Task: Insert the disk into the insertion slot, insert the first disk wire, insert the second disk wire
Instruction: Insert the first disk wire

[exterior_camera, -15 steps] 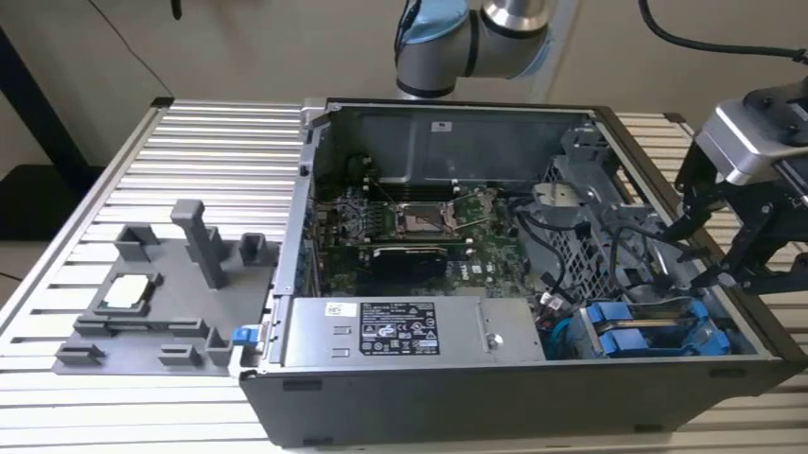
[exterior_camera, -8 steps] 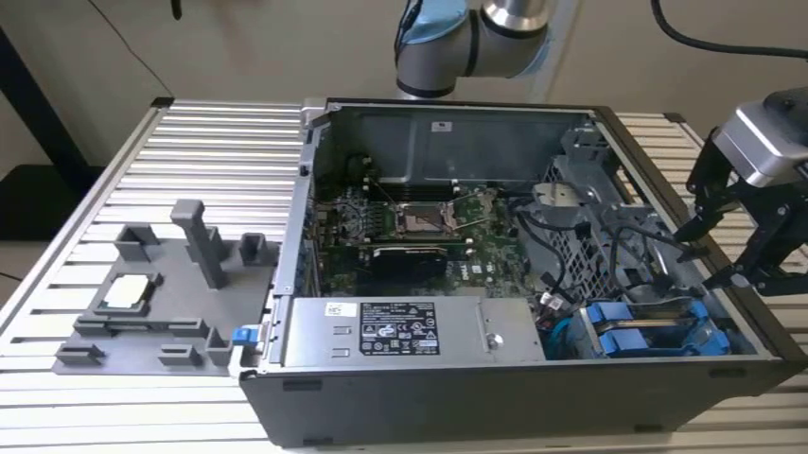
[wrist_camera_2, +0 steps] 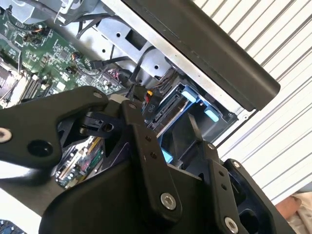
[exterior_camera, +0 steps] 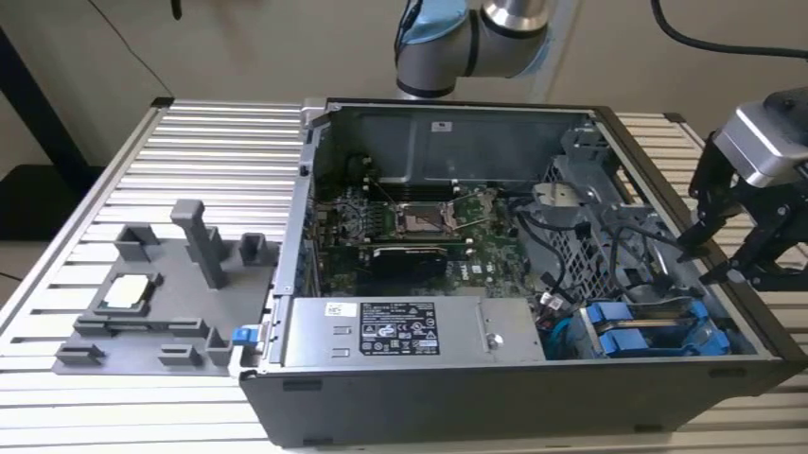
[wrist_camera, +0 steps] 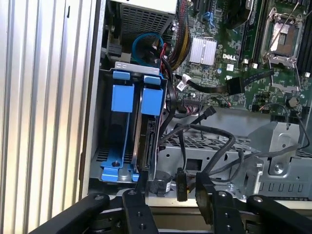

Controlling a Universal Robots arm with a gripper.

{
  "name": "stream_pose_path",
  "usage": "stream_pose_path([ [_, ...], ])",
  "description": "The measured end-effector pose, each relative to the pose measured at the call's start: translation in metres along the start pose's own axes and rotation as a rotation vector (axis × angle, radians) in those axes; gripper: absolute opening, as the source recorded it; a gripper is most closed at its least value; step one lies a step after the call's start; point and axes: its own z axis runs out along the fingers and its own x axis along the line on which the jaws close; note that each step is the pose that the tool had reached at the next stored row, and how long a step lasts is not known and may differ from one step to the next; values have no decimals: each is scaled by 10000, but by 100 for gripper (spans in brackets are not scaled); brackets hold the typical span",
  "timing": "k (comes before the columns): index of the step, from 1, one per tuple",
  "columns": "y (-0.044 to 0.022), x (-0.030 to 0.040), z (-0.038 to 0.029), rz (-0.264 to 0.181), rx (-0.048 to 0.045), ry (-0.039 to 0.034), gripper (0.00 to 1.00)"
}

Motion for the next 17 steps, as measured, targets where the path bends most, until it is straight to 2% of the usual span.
stream_pose_path([
  [3, 0, 0, 0, 0, 0, 0, 32],
  [4, 0, 0, 0, 0, 0, 0, 32],
  [6, -1, 0, 0, -1, 0, 0, 20],
  [17, -1, 0, 0, 2, -12, 0, 19],
])
